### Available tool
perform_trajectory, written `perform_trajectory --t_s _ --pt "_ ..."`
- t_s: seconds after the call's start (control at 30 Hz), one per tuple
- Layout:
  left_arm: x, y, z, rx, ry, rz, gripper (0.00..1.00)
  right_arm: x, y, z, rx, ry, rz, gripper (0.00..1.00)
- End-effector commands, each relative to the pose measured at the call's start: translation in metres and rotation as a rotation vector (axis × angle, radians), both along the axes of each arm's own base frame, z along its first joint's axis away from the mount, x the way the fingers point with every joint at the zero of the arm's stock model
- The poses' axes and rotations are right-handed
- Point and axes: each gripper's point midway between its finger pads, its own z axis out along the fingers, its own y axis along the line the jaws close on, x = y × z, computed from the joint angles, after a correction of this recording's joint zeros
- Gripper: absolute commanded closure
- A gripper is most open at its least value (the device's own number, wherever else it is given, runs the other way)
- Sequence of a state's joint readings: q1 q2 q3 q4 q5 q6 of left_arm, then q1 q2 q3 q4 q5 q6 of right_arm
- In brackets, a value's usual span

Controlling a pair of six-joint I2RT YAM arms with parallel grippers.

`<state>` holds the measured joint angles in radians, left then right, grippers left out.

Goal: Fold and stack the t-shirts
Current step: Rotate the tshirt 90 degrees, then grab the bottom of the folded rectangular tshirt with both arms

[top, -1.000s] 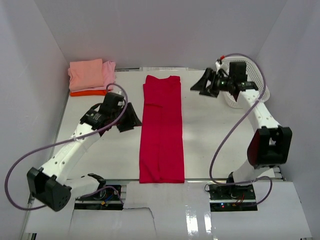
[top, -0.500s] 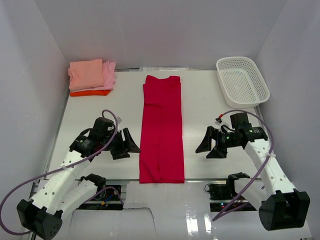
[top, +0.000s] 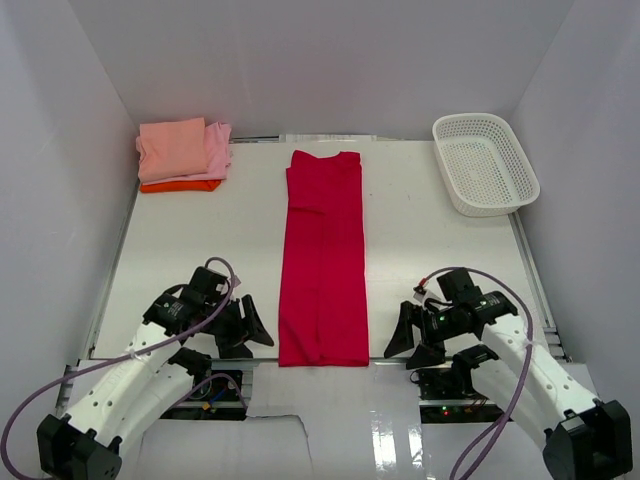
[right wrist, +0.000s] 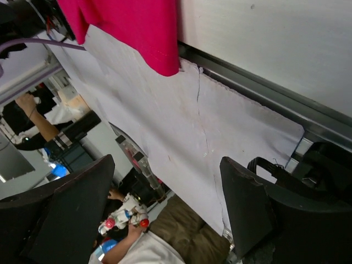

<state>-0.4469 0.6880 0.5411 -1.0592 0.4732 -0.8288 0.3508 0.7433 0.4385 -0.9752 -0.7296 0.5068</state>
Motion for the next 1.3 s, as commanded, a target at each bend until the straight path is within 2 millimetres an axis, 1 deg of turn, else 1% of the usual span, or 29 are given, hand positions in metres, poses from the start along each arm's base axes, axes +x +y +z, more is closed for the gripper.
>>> perform_trajectory --t_s 0.0,0.03,0.07,0.1,0.13,0.17,0.23,0.27,0.33,0.37,0.4,0.47,0.5,0.57,0.6,0.67,0.7,0.73,0.77,0.8,0.93,0.97,1.03,1.07,1.1,1.13,1.17,1.23,1.27 --pt "-0.003 0.004 -0.009 0.03 0.034 0.007 0.28 0.012 0.023 -0.003 0.052 -0.032 0.029 0.16" --pt "-0.002 0.004 -0.012 0.038 0.039 0.004 0.28 0.012 0.028 -0.004 0.052 -0.017 0.029 0.16" --pt "0.0 0.003 -0.016 0.037 0.043 0.002 0.28 0.012 0.031 -0.011 0.038 -0.001 0.032 0.16" --pt "0.0 0.002 -0.018 0.033 0.048 0.008 0.28 0.011 0.036 -0.013 0.043 -0.009 0.054 0.16" --pt "0.002 0.001 -0.018 0.026 0.041 0.011 0.28 0.018 0.042 -0.013 0.057 -0.041 0.055 0.16" --pt "0.004 0.0 -0.02 0.025 0.041 0.017 0.28 0.019 0.043 -0.018 0.046 -0.023 0.051 0.16" --pt "0.007 -0.003 -0.021 0.011 0.044 0.031 0.28 0.021 0.047 -0.021 0.052 -0.029 0.06 0.16" --pt "0.01 -0.006 -0.023 -0.007 0.032 0.033 0.28 0.026 0.053 -0.02 0.076 -0.044 0.058 0.16" --pt "0.015 -0.011 -0.023 -0.036 0.018 0.049 0.28 0.029 0.056 -0.023 0.092 -0.054 0.05 0.17" --pt "0.022 -0.015 -0.023 -0.054 -0.008 0.054 0.28 0.034 0.058 -0.024 0.1 -0.072 0.041 0.18" --pt "0.024 -0.015 -0.026 -0.052 -0.014 0.059 0.29 0.033 0.058 -0.026 0.1 -0.07 0.039 0.18" --pt "0.034 -0.017 -0.025 -0.059 -0.051 0.07 0.29 0.036 0.059 -0.03 0.098 -0.073 0.027 0.19" --pt "0.036 -0.017 -0.027 -0.056 -0.061 0.074 0.29 0.041 0.063 -0.028 0.122 -0.098 0.015 0.19" --pt "0.043 -0.018 -0.029 -0.058 -0.09 0.085 0.29 0.044 0.062 -0.035 0.105 -0.108 -0.001 0.19" --pt "0.043 -0.018 -0.034 -0.054 -0.087 0.091 0.29 0.045 0.063 -0.037 0.099 -0.122 0.001 0.2" --pt "0.047 -0.018 -0.036 -0.059 -0.11 0.11 0.29 0.049 0.061 -0.043 0.067 -0.141 -0.02 0.2" --pt "0.047 -0.019 -0.038 -0.062 -0.115 0.119 0.29 0.047 0.063 -0.045 0.063 -0.149 -0.016 0.21" --pt "0.044 -0.019 -0.043 -0.063 -0.108 0.126 0.3 0.05 0.067 -0.043 0.081 -0.157 -0.04 0.21" --pt "0.046 -0.02 -0.041 -0.076 -0.132 0.137 0.3 0.047 0.065 -0.05 0.069 -0.153 -0.057 0.22" --pt "0.046 -0.021 -0.042 -0.084 -0.131 0.155 0.3 0.043 0.067 -0.051 0.065 -0.151 -0.052 0.24" --pt "0.033 -0.023 -0.05 -0.083 -0.092 0.129 0.31 0.033 0.069 -0.055 0.04 -0.132 -0.052 0.28" --pt "0.032 -0.023 -0.049 -0.078 -0.09 0.126 0.31 0.033 0.07 -0.055 0.031 -0.13 -0.07 0.28" --pt "0.029 -0.024 -0.05 -0.063 -0.084 0.112 0.31 0.026 0.07 -0.058 0.028 -0.125 -0.062 0.3" --pt "0.029 -0.026 -0.049 -0.061 -0.085 0.109 0.31 0.024 0.072 -0.057 0.043 -0.12 -0.07 0.35" --pt "0.029 -0.026 -0.05 -0.054 -0.077 0.117 0.31 0.02 0.069 -0.063 0.035 -0.1 -0.074 0.37" --pt "0.026 -0.027 -0.051 -0.05 -0.069 0.106 0.31 0.017 0.069 -0.065 0.034 -0.091 -0.074 0.4" --pt "0.023 -0.027 -0.054 -0.042 -0.059 0.103 0.3 0.017 0.072 -0.064 0.049 -0.104 -0.069 0.46" --pt "0.02 -0.028 -0.055 -0.04 -0.055 0.097 0.3 0.012 0.07 -0.069 0.039 -0.082 -0.073 0.49" --pt "0.019 -0.028 -0.056 -0.038 -0.054 0.096 0.3 0.011 0.073 -0.069 0.047 -0.084 -0.072 0.51"
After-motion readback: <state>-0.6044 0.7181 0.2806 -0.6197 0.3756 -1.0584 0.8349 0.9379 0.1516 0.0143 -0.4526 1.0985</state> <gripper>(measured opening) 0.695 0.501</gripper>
